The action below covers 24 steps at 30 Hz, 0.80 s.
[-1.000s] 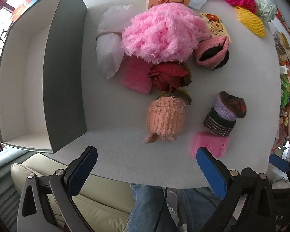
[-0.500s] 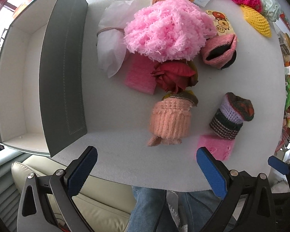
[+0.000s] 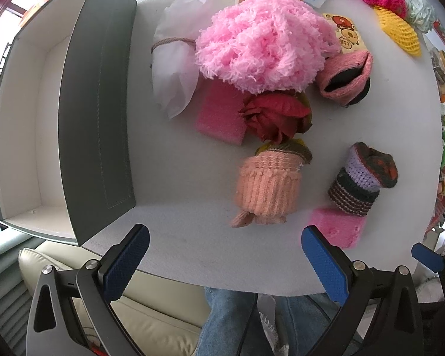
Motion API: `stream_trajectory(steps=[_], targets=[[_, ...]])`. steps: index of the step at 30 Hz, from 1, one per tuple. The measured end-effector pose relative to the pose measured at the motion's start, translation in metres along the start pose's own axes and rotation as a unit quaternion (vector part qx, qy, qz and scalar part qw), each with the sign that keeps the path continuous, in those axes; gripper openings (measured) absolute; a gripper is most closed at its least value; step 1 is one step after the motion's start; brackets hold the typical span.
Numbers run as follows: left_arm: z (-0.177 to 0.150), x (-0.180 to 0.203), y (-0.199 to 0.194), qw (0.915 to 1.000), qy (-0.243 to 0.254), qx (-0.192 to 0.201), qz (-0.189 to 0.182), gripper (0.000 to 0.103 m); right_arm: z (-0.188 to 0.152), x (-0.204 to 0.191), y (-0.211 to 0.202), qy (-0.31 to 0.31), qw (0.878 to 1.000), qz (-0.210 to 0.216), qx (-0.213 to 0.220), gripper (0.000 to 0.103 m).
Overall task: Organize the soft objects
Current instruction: 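Move both grippers toward the pink knitted hat and pink sponge, then grasp the pink knitted hat with the left gripper while the right gripper grasps the pink sponge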
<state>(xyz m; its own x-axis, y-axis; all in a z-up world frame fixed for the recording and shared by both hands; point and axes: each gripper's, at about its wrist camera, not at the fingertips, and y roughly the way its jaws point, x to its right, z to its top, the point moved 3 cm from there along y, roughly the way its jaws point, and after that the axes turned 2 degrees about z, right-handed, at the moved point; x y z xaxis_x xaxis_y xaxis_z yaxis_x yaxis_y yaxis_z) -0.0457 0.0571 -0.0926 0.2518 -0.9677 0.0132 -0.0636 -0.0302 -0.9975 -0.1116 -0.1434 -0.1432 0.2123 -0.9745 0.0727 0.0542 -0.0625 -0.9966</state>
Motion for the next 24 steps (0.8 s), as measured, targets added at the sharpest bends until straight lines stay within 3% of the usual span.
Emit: stream_trajectory(steps=[15, 24], targets=[[-0.008, -0.005, 0.036, 0.9997, -0.023, 0.002, -0.006, 0.103, 0.003, -0.006, 0.038, 0.036, 0.999, 0.027, 0.006, 0.103], [-0.013, -0.012, 0.053, 0.9996, -0.029, 0.002, -0.006, 0.103, 0.01, -0.021, 0.069, 0.039, 0.999, 0.01, 0.029, 0.103]])
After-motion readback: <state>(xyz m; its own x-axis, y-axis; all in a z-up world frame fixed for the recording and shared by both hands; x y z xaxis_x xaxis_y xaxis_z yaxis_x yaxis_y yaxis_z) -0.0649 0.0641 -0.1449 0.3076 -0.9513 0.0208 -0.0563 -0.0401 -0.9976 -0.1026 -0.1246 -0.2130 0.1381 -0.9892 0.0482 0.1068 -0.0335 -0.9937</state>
